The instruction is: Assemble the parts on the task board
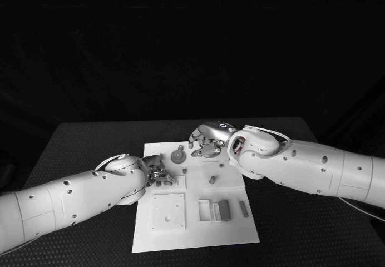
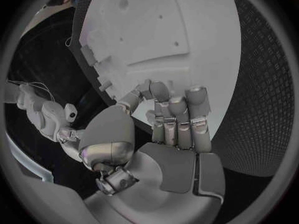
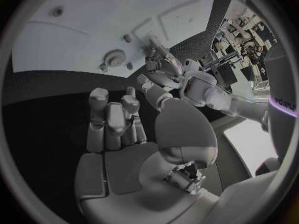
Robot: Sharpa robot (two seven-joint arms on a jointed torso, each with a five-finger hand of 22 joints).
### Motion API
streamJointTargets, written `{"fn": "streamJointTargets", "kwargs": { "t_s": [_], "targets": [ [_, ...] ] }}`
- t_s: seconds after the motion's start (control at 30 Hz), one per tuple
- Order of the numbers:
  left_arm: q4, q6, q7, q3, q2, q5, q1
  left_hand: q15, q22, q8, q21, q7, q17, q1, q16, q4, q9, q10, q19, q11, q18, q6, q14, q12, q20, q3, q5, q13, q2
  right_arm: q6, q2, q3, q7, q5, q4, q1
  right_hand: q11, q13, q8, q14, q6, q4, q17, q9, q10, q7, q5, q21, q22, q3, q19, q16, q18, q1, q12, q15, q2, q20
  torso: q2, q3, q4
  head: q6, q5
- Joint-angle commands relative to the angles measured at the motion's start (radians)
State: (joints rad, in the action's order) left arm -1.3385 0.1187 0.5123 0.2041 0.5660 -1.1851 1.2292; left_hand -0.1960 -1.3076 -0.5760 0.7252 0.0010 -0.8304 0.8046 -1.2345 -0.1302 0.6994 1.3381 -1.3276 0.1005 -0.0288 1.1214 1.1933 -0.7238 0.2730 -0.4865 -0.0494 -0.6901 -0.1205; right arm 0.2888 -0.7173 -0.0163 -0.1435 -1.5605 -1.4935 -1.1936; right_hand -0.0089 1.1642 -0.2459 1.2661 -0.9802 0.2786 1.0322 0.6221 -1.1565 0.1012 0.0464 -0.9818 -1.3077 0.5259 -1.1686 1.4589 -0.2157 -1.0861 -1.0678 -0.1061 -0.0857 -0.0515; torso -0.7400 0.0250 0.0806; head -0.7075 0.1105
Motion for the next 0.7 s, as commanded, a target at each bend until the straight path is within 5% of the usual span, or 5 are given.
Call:
{"fn": "streamJointTargets", "kwargs": {
  "t_s": [0.03, 0.37, 0.7],
  "targets": [
    [-0.003, 0.002, -0.010, 0.000, -0.001, 0.011, -0.001, -0.003, -0.021, 0.005, 0.005, 0.001, 0.003, 0.013, -0.005, -0.008, 0.002, -0.002, 0.000, 0.000, -0.055, 0.003, -0.001, -0.007, 0.004, 0.000, 0.000, 0.002, 0.004, -0.009, 0.001, 0.000, 0.002, -0.004, 0.000, 0.000, 0.007, 0.000, 0.004, -0.006, -0.003, 0.000, 0.001, 0.001, 0.002, 0.008, 0.002, 0.007, -0.006, 0.007, 0.000, -0.003, -0.046, 0.003, 0.006, -0.002, -0.006, -0.007, 0.000, -0.0005, -0.0001, 0.000, 0.000],
    [-0.004, 0.002, -0.010, 0.000, -0.001, 0.018, -0.002, -0.002, -0.020, 0.016, 0.015, 0.002, 0.028, 0.095, -0.024, -0.106, 0.014, -0.005, 0.003, -0.001, -0.053, 0.009, -0.007, -0.020, 0.002, -0.017, -0.002, 0.014, 0.096, -0.011, 0.002, 0.000, 0.002, -0.003, 0.001, 0.000, 0.007, 0.000, 0.004, -0.006, -0.003, 0.000, 0.001, 0.001, 0.002, 0.008, 0.002, 0.007, -0.006, 0.007, 0.000, -0.003, -0.046, 0.003, 0.006, -0.002, -0.006, -0.007, 0.000, -0.0014, -0.0005, -0.001, -0.001],
    [-0.006, 0.023, -0.012, 0.000, 0.000, 0.014, -0.003, 0.000, -0.019, 0.021, 0.017, 0.005, 0.036, 0.116, -0.031, -0.133, 0.018, -0.009, 0.005, -0.004, -0.050, 0.008, -0.012, -0.023, 0.000, -0.018, 0.001, 0.019, 0.113, -0.011, 0.002, 0.000, 0.002, -0.002, 0.002, 0.000, 0.007, 0.000, 0.005, -0.005, -0.003, -0.001, 0.002, 0.002, 0.001, 0.008, 0.002, 0.007, -0.006, 0.006, 0.000, -0.003, -0.046, 0.005, 0.006, -0.002, -0.006, -0.007, 0.000, -0.0006, -0.0005, -0.001, -0.001]
  ]
}}
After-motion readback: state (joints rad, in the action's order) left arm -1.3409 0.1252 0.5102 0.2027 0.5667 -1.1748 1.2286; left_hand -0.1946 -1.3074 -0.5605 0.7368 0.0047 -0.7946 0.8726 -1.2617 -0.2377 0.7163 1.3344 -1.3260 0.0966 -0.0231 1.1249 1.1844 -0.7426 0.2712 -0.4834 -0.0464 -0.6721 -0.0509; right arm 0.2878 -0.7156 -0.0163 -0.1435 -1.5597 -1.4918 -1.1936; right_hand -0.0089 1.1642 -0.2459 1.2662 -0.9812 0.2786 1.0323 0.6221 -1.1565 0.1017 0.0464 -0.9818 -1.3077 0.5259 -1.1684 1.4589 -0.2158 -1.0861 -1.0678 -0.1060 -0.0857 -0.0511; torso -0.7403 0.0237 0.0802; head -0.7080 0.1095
